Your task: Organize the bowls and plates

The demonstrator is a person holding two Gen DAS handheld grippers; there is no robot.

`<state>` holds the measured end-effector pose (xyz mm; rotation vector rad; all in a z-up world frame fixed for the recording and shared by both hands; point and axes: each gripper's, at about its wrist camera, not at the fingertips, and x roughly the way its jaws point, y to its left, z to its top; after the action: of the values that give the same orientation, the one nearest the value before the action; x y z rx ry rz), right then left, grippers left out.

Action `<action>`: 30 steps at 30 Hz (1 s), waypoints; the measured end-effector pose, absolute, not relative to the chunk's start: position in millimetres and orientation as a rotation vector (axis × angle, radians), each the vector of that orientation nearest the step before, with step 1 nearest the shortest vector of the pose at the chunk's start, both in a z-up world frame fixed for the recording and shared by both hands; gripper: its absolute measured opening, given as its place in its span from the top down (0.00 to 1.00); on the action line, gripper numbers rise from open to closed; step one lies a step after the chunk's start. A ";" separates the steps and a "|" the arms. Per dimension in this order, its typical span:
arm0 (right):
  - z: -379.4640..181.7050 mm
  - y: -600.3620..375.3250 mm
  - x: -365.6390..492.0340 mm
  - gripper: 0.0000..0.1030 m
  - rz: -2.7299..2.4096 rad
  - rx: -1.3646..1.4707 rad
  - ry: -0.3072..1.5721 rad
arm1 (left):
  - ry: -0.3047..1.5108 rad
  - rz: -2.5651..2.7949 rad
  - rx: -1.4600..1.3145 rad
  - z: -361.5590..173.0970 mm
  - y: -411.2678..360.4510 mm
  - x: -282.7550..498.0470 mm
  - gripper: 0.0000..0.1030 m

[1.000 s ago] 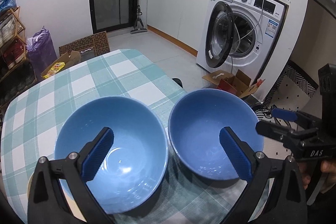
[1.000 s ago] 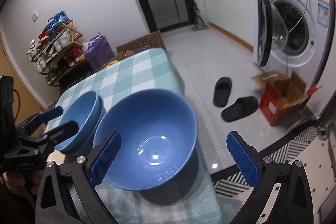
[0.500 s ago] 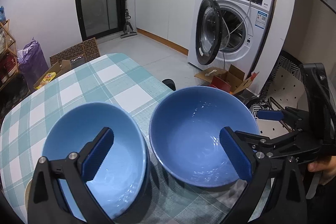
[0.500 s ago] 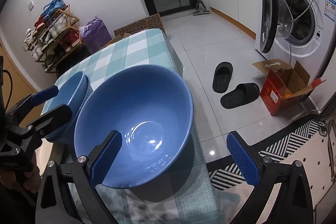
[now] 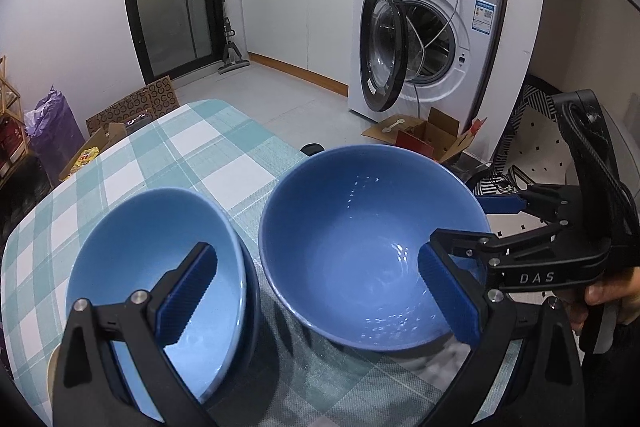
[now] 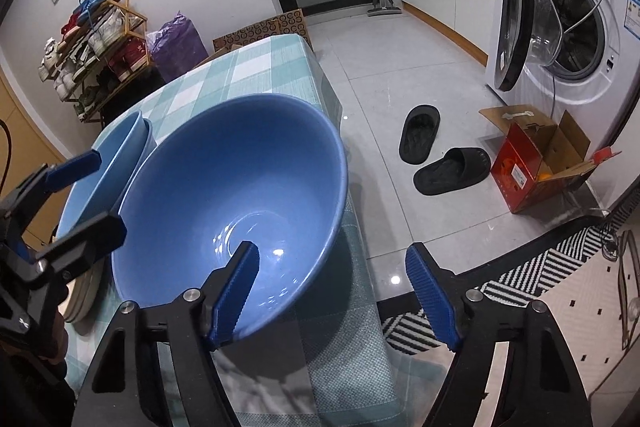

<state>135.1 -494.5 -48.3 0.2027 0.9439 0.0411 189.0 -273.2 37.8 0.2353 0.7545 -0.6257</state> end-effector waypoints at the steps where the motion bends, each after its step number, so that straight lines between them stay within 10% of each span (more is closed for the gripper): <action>1: -48.4 -496.4 134.5 0.24 0.042 0.207 0.945 | 0.754 -0.628 0.235 37.7 -272.9 188.1 0.02; 30: -60.3 -505.4 134.6 0.27 0.048 0.224 0.972 | 0.758 -0.674 0.213 36.6 -267.3 173.0 0.31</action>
<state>134.6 -505.4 -60.3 0.2236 0.9716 0.0481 173.0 -267.3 36.6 0.2129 0.7581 -0.6735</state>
